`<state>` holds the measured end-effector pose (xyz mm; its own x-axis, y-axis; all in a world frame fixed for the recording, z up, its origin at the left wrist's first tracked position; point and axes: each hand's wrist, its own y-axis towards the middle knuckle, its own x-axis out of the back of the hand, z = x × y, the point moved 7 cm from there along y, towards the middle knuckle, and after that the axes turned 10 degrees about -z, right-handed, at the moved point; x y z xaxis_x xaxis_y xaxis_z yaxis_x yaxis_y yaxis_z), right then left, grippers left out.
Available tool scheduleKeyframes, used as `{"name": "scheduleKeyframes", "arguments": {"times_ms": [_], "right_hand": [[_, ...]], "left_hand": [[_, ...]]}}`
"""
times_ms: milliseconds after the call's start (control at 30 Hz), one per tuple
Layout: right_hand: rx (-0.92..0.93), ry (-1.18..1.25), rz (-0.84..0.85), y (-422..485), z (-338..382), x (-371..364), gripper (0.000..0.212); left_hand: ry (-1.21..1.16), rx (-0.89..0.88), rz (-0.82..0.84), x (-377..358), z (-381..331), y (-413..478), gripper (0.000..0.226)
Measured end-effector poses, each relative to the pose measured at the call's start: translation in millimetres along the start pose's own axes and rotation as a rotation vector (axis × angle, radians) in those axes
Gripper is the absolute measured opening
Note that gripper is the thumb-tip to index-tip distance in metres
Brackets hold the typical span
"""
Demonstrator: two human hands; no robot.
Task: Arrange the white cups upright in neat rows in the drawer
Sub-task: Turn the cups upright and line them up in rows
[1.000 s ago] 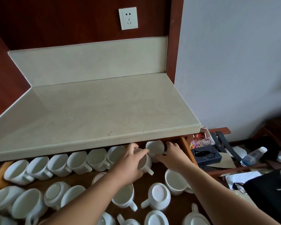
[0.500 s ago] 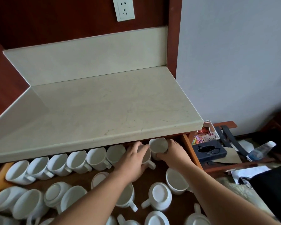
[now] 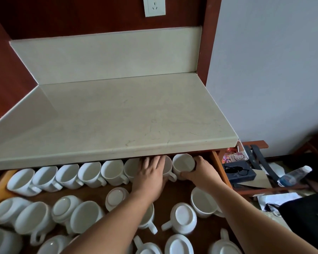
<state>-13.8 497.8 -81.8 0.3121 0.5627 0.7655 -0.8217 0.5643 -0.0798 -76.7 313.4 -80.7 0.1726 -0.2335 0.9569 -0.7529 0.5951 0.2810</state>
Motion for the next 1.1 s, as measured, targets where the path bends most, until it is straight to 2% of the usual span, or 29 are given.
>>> {"name": "scheduleKeyframes", "arguments": {"times_ms": [100, 167, 367, 767, 1000, 1100], "right_hand": [[0.011, 0.007, 0.004, 0, 4, 1, 0.072], [0.021, 0.010, 0.004, 1, 7, 1, 0.070], [0.029, 0.009, 0.014, 3, 16, -6, 0.074], [0.027, 0.004, -0.003, 0, 17, -5, 0.072], [0.025, -0.021, -0.013, -1, 15, -5, 0.071], [0.031, -0.020, -0.012, -1, 18, -3, 0.069]], "left_hand": [[-0.167, 0.045, 0.036, 11, 13, -5, 0.091], [-0.254, 0.071, 0.011, 25, 30, -11, 0.082], [-0.201, 0.065, 0.059, 29, 76, -25, 0.069], [-0.177, -0.001, 0.051, 31, 61, -20, 0.066], [-0.128, 0.027, -0.006, 29, 51, -12, 0.024], [-0.075, 0.024, -0.058, 26, 49, -7, 0.021]]}}
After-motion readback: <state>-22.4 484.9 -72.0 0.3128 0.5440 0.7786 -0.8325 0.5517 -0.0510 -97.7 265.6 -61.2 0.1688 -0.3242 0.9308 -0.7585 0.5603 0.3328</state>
